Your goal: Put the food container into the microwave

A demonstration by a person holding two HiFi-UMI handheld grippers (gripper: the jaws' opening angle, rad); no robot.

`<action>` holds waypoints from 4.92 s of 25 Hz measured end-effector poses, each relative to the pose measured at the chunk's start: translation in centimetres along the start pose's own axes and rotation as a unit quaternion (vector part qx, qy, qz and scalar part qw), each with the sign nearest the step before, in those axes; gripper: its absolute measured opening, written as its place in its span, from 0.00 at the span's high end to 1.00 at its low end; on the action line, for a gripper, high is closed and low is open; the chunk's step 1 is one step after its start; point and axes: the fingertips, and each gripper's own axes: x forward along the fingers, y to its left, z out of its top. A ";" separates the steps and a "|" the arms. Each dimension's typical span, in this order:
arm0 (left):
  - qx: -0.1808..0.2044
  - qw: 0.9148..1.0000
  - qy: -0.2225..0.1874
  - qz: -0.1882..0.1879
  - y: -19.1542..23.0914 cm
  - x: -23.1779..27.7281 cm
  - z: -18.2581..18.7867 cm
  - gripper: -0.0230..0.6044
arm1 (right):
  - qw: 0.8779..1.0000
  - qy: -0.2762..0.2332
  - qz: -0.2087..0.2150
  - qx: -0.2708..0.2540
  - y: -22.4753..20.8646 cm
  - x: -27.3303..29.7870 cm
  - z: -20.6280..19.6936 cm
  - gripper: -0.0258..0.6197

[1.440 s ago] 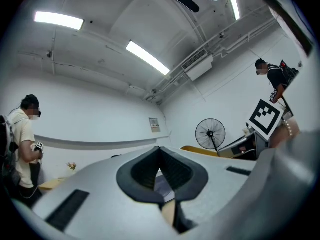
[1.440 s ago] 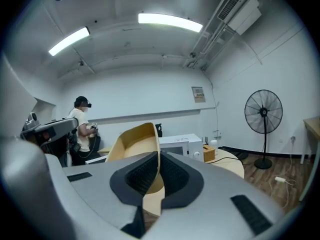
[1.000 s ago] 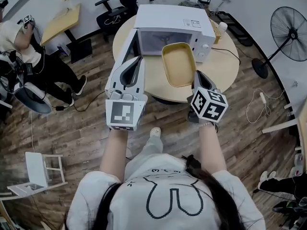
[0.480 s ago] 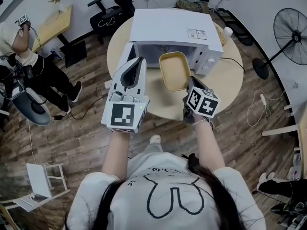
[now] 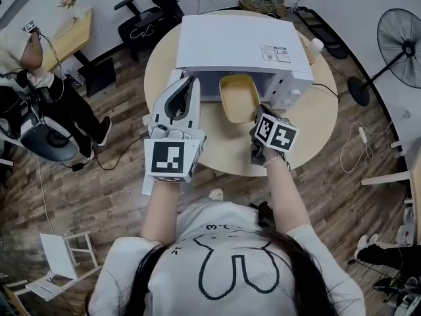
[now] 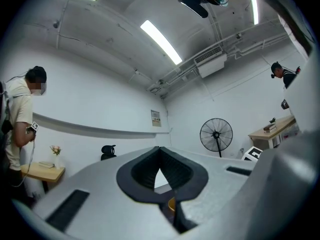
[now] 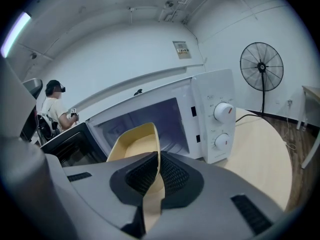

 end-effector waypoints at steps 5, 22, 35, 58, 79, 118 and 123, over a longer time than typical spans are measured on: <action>0.006 1.000 0.001 0.000 0.4 0.4 -0.2 0.95 | 1.000 0.013 -0.003 0.012 -0.2 2.7 0.2 0.90; 0.020 0.997 0.054 0.043 1.8 0.7 -2.3 0.95 | 0.998 0.037 0.011 0.059 -0.3 12.0 1.8 0.90; 0.038 0.994 0.075 0.069 1.6 1.2 -3.1 0.95 | 0.995 0.004 0.010 0.097 -0.8 15.5 2.3 0.90; 0.048 0.996 0.045 0.068 -0.4 2.5 -1.4 0.95 | 0.994 -0.046 0.064 0.071 -0.5 10.5 5.4 0.83; 0.042 0.998 0.013 0.052 -2.0 3.4 -0.1 0.95 | 0.978 -0.101 0.179 -0.041 3.4 -5.2 10.9 0.83; 0.049 0.998 -0.022 0.022 -2.2 6.3 2.5 0.95 | 0.902 -0.302 0.108 -0.290 3.6 -14.8 20.7 0.91; 0.050 0.998 -0.020 0.021 -2.2 6.0 2.5 0.95 | 0.904 -0.300 0.103 -0.288 3.3 -14.7 20.4 0.91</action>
